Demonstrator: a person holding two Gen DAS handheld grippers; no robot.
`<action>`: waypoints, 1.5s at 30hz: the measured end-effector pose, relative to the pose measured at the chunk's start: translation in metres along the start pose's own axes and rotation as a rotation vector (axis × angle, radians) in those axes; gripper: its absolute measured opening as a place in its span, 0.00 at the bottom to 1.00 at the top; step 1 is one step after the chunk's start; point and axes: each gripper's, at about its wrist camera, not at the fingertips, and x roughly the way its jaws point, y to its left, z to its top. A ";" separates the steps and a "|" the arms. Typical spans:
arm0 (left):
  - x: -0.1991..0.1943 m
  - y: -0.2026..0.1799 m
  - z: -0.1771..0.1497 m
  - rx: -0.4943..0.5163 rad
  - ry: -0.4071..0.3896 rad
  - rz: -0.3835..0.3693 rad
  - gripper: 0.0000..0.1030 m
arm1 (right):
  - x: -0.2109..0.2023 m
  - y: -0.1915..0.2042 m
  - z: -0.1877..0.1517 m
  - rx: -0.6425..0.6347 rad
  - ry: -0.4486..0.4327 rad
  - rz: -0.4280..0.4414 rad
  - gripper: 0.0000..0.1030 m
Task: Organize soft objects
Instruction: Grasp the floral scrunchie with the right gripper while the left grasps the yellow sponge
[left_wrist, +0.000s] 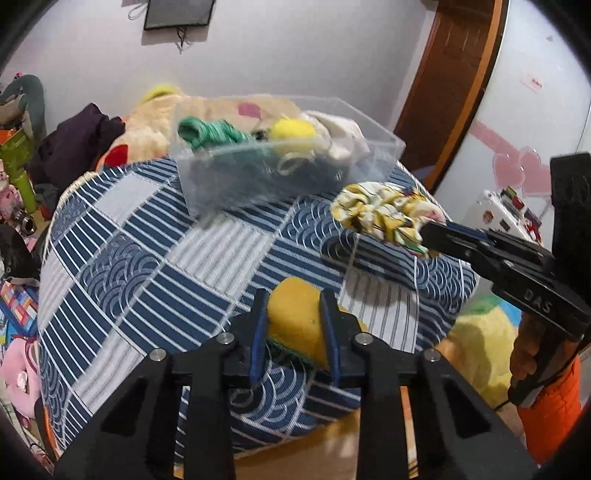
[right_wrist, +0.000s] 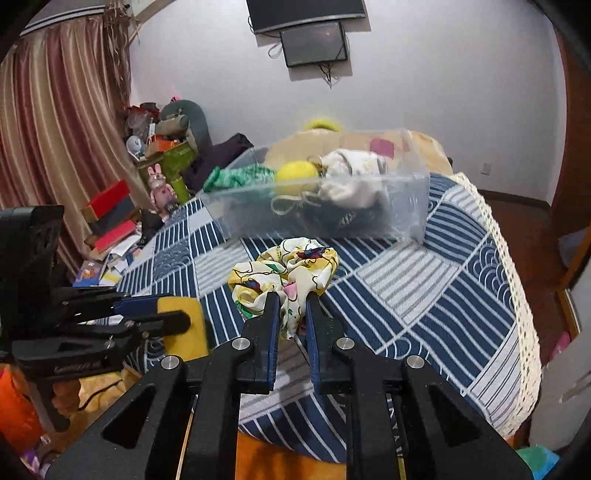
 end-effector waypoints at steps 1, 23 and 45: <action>-0.002 0.001 0.003 -0.001 -0.008 0.001 0.25 | -0.001 0.000 0.002 0.000 -0.007 0.001 0.12; -0.016 0.027 0.112 -0.039 -0.327 0.121 0.25 | 0.002 -0.017 0.079 -0.022 -0.194 -0.085 0.12; 0.070 0.037 0.126 0.006 -0.155 0.172 0.49 | 0.074 -0.018 0.085 -0.055 -0.010 -0.105 0.29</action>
